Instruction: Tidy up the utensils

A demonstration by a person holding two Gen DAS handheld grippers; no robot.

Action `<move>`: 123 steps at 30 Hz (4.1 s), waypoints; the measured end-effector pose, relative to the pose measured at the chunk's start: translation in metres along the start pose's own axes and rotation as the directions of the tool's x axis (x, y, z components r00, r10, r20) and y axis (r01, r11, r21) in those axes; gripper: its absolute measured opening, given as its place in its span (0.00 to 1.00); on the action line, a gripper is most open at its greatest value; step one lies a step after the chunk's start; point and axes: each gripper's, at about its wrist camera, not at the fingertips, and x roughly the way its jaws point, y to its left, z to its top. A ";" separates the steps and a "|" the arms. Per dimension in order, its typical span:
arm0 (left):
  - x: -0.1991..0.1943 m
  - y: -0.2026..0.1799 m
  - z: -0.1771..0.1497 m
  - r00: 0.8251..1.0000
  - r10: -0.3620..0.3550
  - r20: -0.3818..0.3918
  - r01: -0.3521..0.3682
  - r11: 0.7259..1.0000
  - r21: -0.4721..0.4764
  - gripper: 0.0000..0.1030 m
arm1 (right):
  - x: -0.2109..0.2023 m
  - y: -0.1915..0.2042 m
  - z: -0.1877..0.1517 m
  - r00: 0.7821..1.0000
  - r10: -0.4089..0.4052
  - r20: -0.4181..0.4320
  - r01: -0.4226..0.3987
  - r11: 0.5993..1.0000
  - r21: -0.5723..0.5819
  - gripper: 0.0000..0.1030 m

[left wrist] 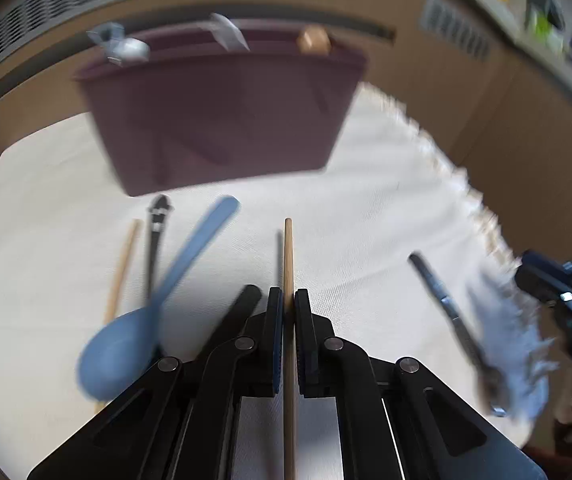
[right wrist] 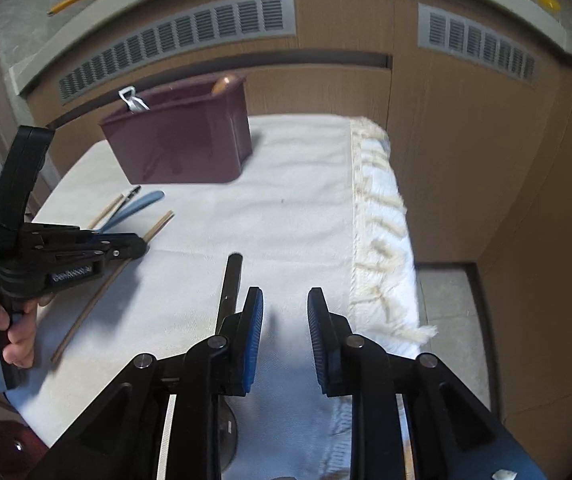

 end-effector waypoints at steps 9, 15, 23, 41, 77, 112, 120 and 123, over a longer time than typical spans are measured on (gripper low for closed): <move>-0.091 0.040 0.004 0.975 -0.062 0.215 0.087 0.990 -0.111 0.05 | 0.021 0.029 0.013 0.986 0.128 -0.110 -0.145 0.976 -0.165 0.21; -0.107 0.047 -0.001 0.971 -0.058 0.233 0.085 0.991 -0.107 0.05 | 0.062 0.056 0.018 0.982 -0.017 -0.188 -0.014 0.987 -0.161 0.21; -0.109 0.046 -0.007 0.968 -0.069 0.240 0.098 0.989 -0.111 0.05 | 0.055 0.064 0.012 0.983 -0.018 -0.181 -0.007 0.991 -0.137 0.10; -0.114 0.042 -0.010 0.964 -0.051 0.260 0.087 0.988 -0.129 0.05 | -0.021 0.066 0.050 0.994 0.072 0.077 -0.067 0.996 -0.064 0.10; -0.058 0.085 0.166 0.667 0.006 0.745 0.114 0.987 -0.110 0.05 | 0.058 0.071 0.227 0.818 0.137 0.558 -0.169 0.986 0.006 0.10; -0.079 0.153 -0.028 0.957 0.200 0.208 -0.130 0.943 -0.308 0.34 | 0.076 0.151 0.060 0.968 0.236 -0.084 -0.250 0.935 -0.253 0.22; -0.076 0.156 -0.055 0.981 0.128 0.143 -0.079 0.948 -0.309 0.35 | 0.129 0.203 0.079 0.968 0.214 -0.131 -0.248 0.895 -0.371 0.22; -0.074 0.156 -0.058 0.986 0.103 0.133 -0.058 0.950 -0.306 0.35 | 0.152 0.197 0.093 0.966 0.201 -0.161 -0.244 0.915 -0.323 0.22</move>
